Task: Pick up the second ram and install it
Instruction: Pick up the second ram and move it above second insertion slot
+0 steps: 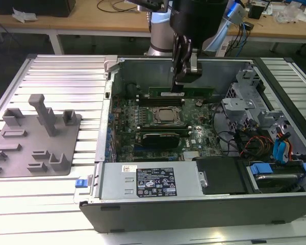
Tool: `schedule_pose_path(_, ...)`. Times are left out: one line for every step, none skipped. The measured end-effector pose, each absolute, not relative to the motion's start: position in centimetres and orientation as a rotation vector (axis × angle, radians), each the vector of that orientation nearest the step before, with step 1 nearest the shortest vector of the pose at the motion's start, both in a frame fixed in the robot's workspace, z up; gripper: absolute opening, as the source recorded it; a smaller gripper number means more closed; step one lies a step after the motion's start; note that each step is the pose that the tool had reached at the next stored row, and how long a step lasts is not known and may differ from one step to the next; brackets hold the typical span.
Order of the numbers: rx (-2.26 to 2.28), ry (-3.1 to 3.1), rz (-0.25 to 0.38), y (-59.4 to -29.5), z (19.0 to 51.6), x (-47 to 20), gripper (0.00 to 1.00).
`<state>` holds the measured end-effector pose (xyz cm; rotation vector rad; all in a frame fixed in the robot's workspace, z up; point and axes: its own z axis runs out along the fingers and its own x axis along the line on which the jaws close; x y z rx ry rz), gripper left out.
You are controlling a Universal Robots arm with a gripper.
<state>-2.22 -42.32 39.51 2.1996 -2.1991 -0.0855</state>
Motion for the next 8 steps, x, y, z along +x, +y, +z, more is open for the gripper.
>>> schedule_pose_path(2.199,-2.199,-0.086,-42.2,39.3,-2.2,0.09)
schedule_pose_path(2.199,-2.199,-0.085,-42.1,39.1,-2.2,0.09)
schedule_pose_path(2.199,-2.199,-0.086,-42.0,38.9,-2.2,0.09)
schedule_pose_path(2.2,-2.199,-0.086,-41.8,38.5,-2.2,0.09)
schedule_pose_path(2.199,-2.199,-0.085,-41.6,38.1,-2.2,0.09)
schedule_pose_path(2.2,-2.199,-0.085,-41.3,37.4,-2.2,0.09)
schedule_pose_path(2.2,-2.199,-0.086,-41.2,37.1,-2.2,0.09)
schedule_pose_path(2.199,-2.199,-0.085,-41.1,36.7,-2.2,0.09)
